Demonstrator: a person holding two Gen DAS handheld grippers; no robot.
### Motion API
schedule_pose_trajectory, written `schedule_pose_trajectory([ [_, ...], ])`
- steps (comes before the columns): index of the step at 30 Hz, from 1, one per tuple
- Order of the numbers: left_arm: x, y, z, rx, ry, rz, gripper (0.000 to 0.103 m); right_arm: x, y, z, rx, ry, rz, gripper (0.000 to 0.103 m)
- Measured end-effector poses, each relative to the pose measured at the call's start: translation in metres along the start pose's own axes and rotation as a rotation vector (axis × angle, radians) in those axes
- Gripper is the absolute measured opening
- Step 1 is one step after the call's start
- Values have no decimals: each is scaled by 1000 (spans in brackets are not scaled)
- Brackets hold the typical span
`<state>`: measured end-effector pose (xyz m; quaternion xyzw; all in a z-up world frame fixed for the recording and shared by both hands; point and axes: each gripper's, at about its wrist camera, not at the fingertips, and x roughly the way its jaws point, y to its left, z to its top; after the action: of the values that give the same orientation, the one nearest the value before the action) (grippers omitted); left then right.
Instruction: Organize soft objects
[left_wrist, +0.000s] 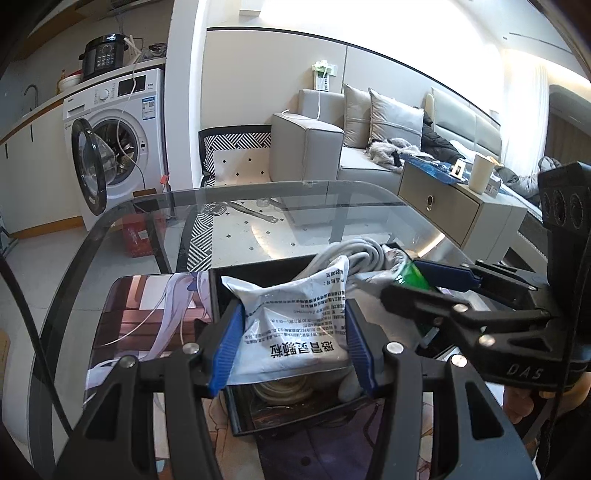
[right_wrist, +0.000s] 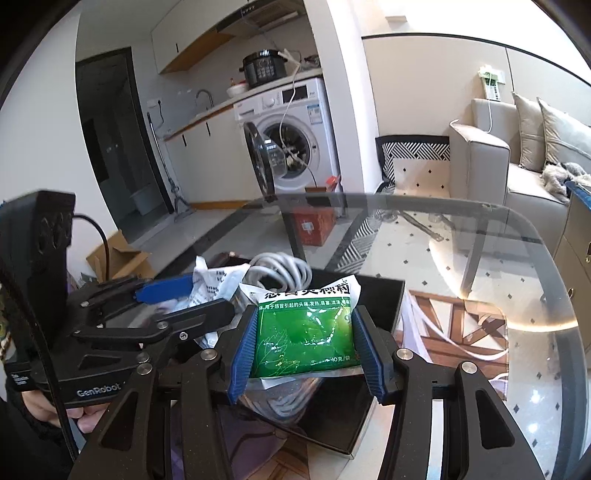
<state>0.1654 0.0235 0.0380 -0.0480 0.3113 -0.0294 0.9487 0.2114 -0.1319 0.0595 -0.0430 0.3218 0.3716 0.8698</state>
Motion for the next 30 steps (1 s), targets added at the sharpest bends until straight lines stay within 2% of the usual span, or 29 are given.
schedule_pose_trajectory([
  [5,3,-3,-1,14,3,-4,53,1,-2,-3,-8,0,-9,54],
  [9,7,-3,-1,12,27,-17,53,-7,0,-3,-41,-24,-32,72],
  [12,11,-2,-3,5,43,-20,54,-14,-2,-4,-49,-37,-41,74],
  [17,6,-4,-3,20,41,-11,60,-27,-4,-12,-51,-47,-65,86],
  [20,1,-5,-4,38,40,-5,66,-35,-5,-15,-45,-55,-80,95],
  [22,-5,-6,-6,45,35,-4,75,-40,-7,-18,-39,-61,-86,101],
  [25,-19,-8,-9,60,9,-9,91,-49,-6,-24,-36,-69,-101,102],
  [28,-33,-8,-13,71,-21,9,100,-58,-3,-31,-34,-74,-110,102],
  [30,-42,-6,-16,62,-41,14,103,-62,0,-34,-41,-82,-124,102],
])
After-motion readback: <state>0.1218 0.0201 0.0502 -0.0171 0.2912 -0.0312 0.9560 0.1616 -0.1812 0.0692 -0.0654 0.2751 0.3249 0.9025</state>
